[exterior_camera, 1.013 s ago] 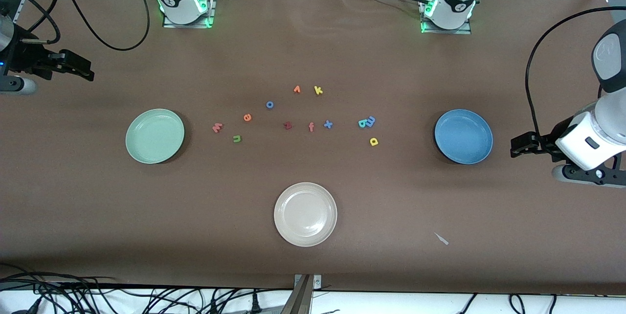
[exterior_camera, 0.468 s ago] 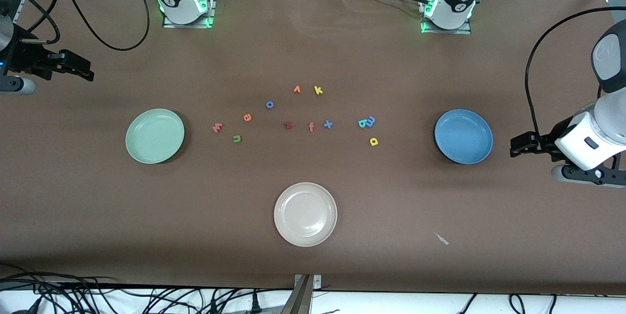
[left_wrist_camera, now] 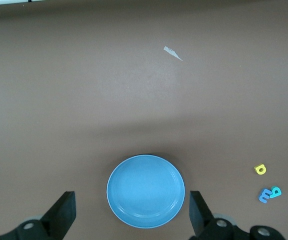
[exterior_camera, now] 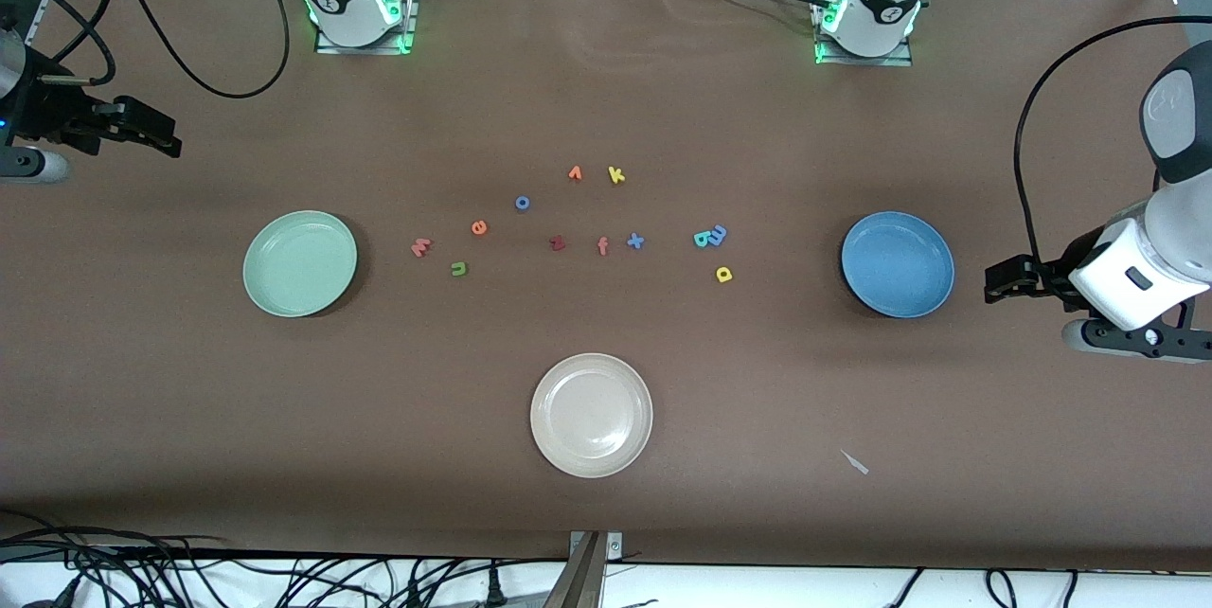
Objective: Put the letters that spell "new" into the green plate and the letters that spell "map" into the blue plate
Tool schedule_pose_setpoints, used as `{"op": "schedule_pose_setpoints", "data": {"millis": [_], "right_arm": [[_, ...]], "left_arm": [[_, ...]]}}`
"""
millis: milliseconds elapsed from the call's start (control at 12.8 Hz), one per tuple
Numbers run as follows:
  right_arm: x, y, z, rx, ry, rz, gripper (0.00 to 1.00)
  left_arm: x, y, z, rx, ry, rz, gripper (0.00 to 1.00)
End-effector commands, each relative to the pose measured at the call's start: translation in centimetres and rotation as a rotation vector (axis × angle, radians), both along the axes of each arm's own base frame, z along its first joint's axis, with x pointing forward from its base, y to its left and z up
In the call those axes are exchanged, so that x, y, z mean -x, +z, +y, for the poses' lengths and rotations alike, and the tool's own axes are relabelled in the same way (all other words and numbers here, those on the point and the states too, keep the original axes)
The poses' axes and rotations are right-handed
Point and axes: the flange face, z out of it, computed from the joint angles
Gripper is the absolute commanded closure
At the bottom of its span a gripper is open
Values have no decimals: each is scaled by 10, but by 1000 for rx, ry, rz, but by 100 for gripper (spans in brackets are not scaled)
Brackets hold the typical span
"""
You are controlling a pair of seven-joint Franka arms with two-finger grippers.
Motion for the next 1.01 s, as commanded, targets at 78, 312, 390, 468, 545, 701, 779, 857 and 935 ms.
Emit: {"op": "schedule_pose_setpoints", "data": {"millis": [78, 312, 390, 468, 545, 701, 779, 857, 935], "right_arm": [[-2, 6, -1, 4, -4, -9, 0], [-2, 6, -1, 4, -4, -9, 0], [-2, 5, 0, 4, -2, -9, 0], [-2, 6, -1, 4, -4, -11, 0], [-2, 6, -1, 3, -4, -11, 0], [-2, 5, -1, 3, -4, -9, 0], [-2, 5, 0, 3, -2, -9, 0], [-2, 5, 0, 3, -2, -9, 0], [-2, 5, -1, 3, -4, -9, 0]], "left_arm": [[5, 3, 0, -23, -24, 4, 0], [6, 1, 0, -23, -24, 10, 0], [6, 1, 0, -23, -24, 10, 0], [6, 1, 0, -23, -24, 10, 0], [6, 1, 0, -23, -24, 11, 0], [6, 1, 0, -21, -22, 13, 0], [6, 0, 0, -21, -22, 14, 0], [6, 0, 0, -22, -22, 16, 0], [7, 0, 0, -22, -22, 19, 0]]}}
